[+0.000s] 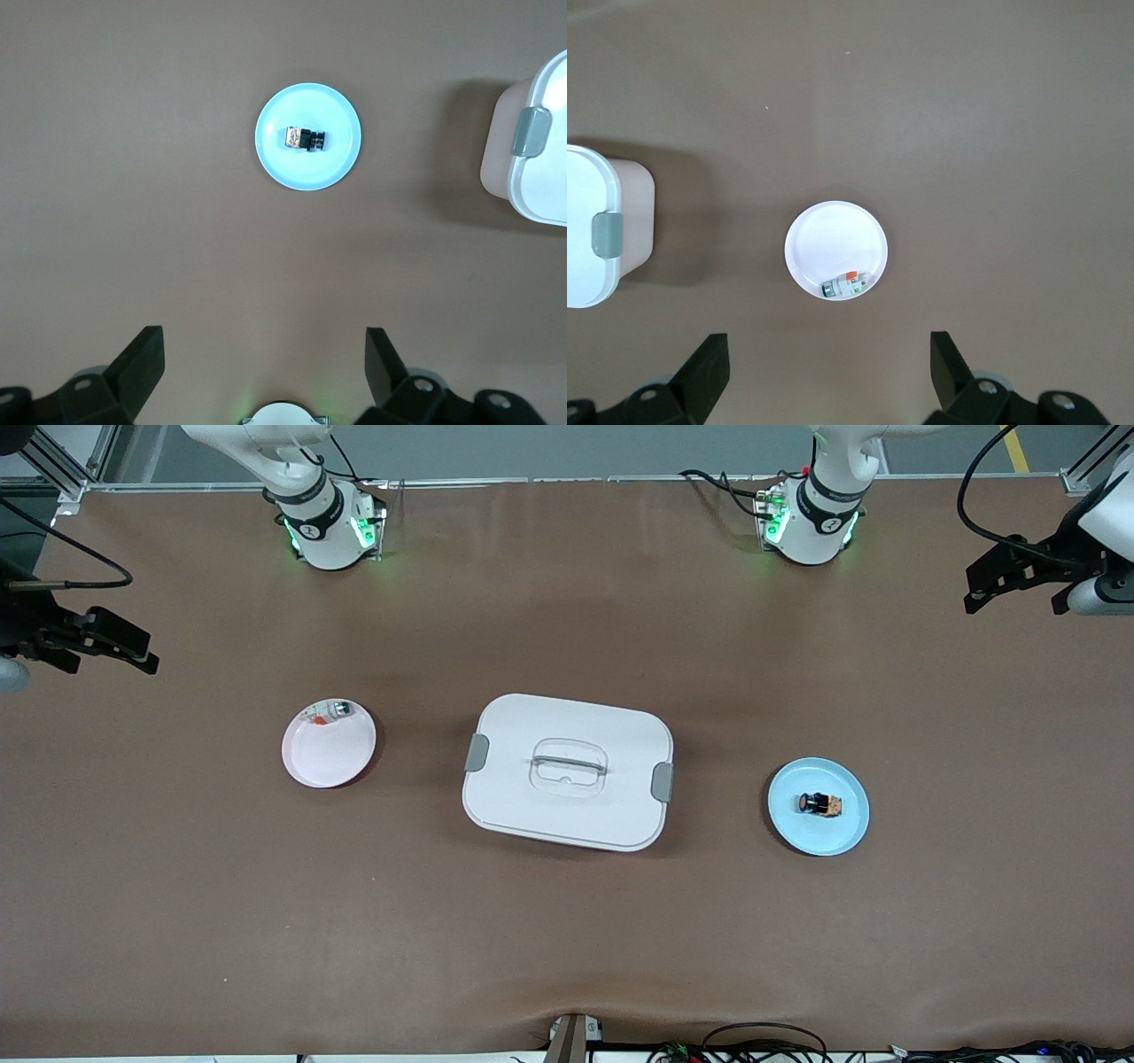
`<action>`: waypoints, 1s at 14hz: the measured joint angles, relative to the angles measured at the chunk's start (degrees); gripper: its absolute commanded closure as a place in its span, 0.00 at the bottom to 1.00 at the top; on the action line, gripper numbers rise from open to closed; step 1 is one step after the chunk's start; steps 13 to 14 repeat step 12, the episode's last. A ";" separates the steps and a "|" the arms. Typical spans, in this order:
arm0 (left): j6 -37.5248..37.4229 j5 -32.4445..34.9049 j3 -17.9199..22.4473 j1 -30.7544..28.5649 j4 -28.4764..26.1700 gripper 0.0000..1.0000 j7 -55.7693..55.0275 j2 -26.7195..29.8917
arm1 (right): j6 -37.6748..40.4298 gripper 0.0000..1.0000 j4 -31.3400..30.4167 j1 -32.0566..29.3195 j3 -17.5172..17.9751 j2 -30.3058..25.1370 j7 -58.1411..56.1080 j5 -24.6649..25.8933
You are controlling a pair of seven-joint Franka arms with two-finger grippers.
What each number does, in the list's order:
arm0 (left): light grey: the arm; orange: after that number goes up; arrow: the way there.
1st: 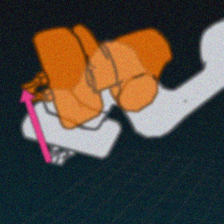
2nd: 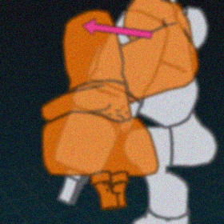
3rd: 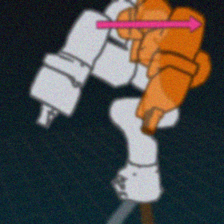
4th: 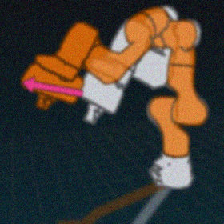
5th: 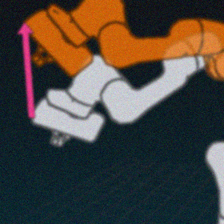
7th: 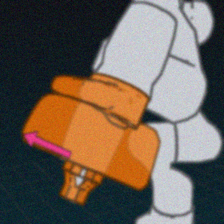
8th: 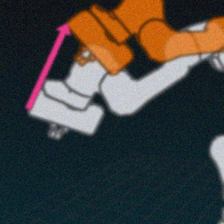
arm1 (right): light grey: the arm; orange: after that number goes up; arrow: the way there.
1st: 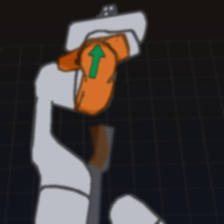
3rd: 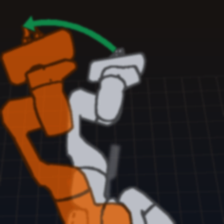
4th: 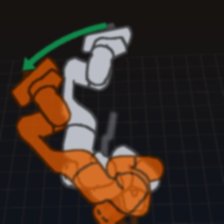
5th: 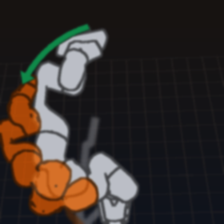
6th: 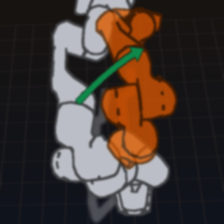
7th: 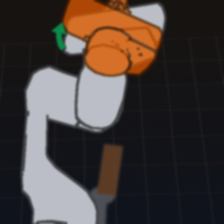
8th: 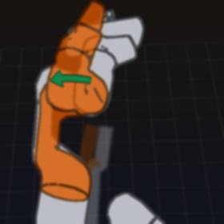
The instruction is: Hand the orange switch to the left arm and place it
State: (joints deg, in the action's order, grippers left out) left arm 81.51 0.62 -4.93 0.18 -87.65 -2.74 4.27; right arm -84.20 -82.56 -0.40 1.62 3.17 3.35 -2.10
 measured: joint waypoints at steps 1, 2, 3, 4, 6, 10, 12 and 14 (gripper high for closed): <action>0.00 -0.06 -0.01 0.02 -0.03 0.00 -0.14 0.00 | 0.00 0.00 0.00 0.00 0.00 0.00 0.02 -0.34; 0.00 -0.06 -0.02 0.06 -0.04 0.00 -0.58 0.00 | 0.00 0.00 0.00 -0.01 -0.02 0.00 0.05 -0.86; -0.01 -0.06 -0.06 0.11 -0.04 0.00 -1.00 0.00 | -0.01 0.00 0.00 -0.05 -0.08 0.00 0.08 -1.57; -0.07 -0.06 -0.16 0.19 -0.04 0.00 -1.25 0.00 | -0.01 0.00 0.00 -0.11 -0.16 0.00 0.09 -2.13; -0.35 -0.06 -0.28 0.30 -0.06 0.00 -1.64 0.00 | -0.03 0.00 0.00 -0.18 -0.34 0.00 0.09 -2.49; -0.40 -0.06 -0.29 0.32 -0.06 0.00 -1.64 0.00 | -0.06 0.00 0.00 -0.19 -0.39 0.00 0.09 -2.50; -0.40 -0.06 -0.28 0.31 -0.05 0.00 -1.55 0.00 | -0.07 0.00 0.00 -0.20 -0.44 0.00 0.09 -2.48; -0.40 -0.06 -0.28 0.31 -0.05 0.00 -1.55 0.00 | -0.07 0.00 0.00 -0.20 -0.44 0.00 0.09 -2.48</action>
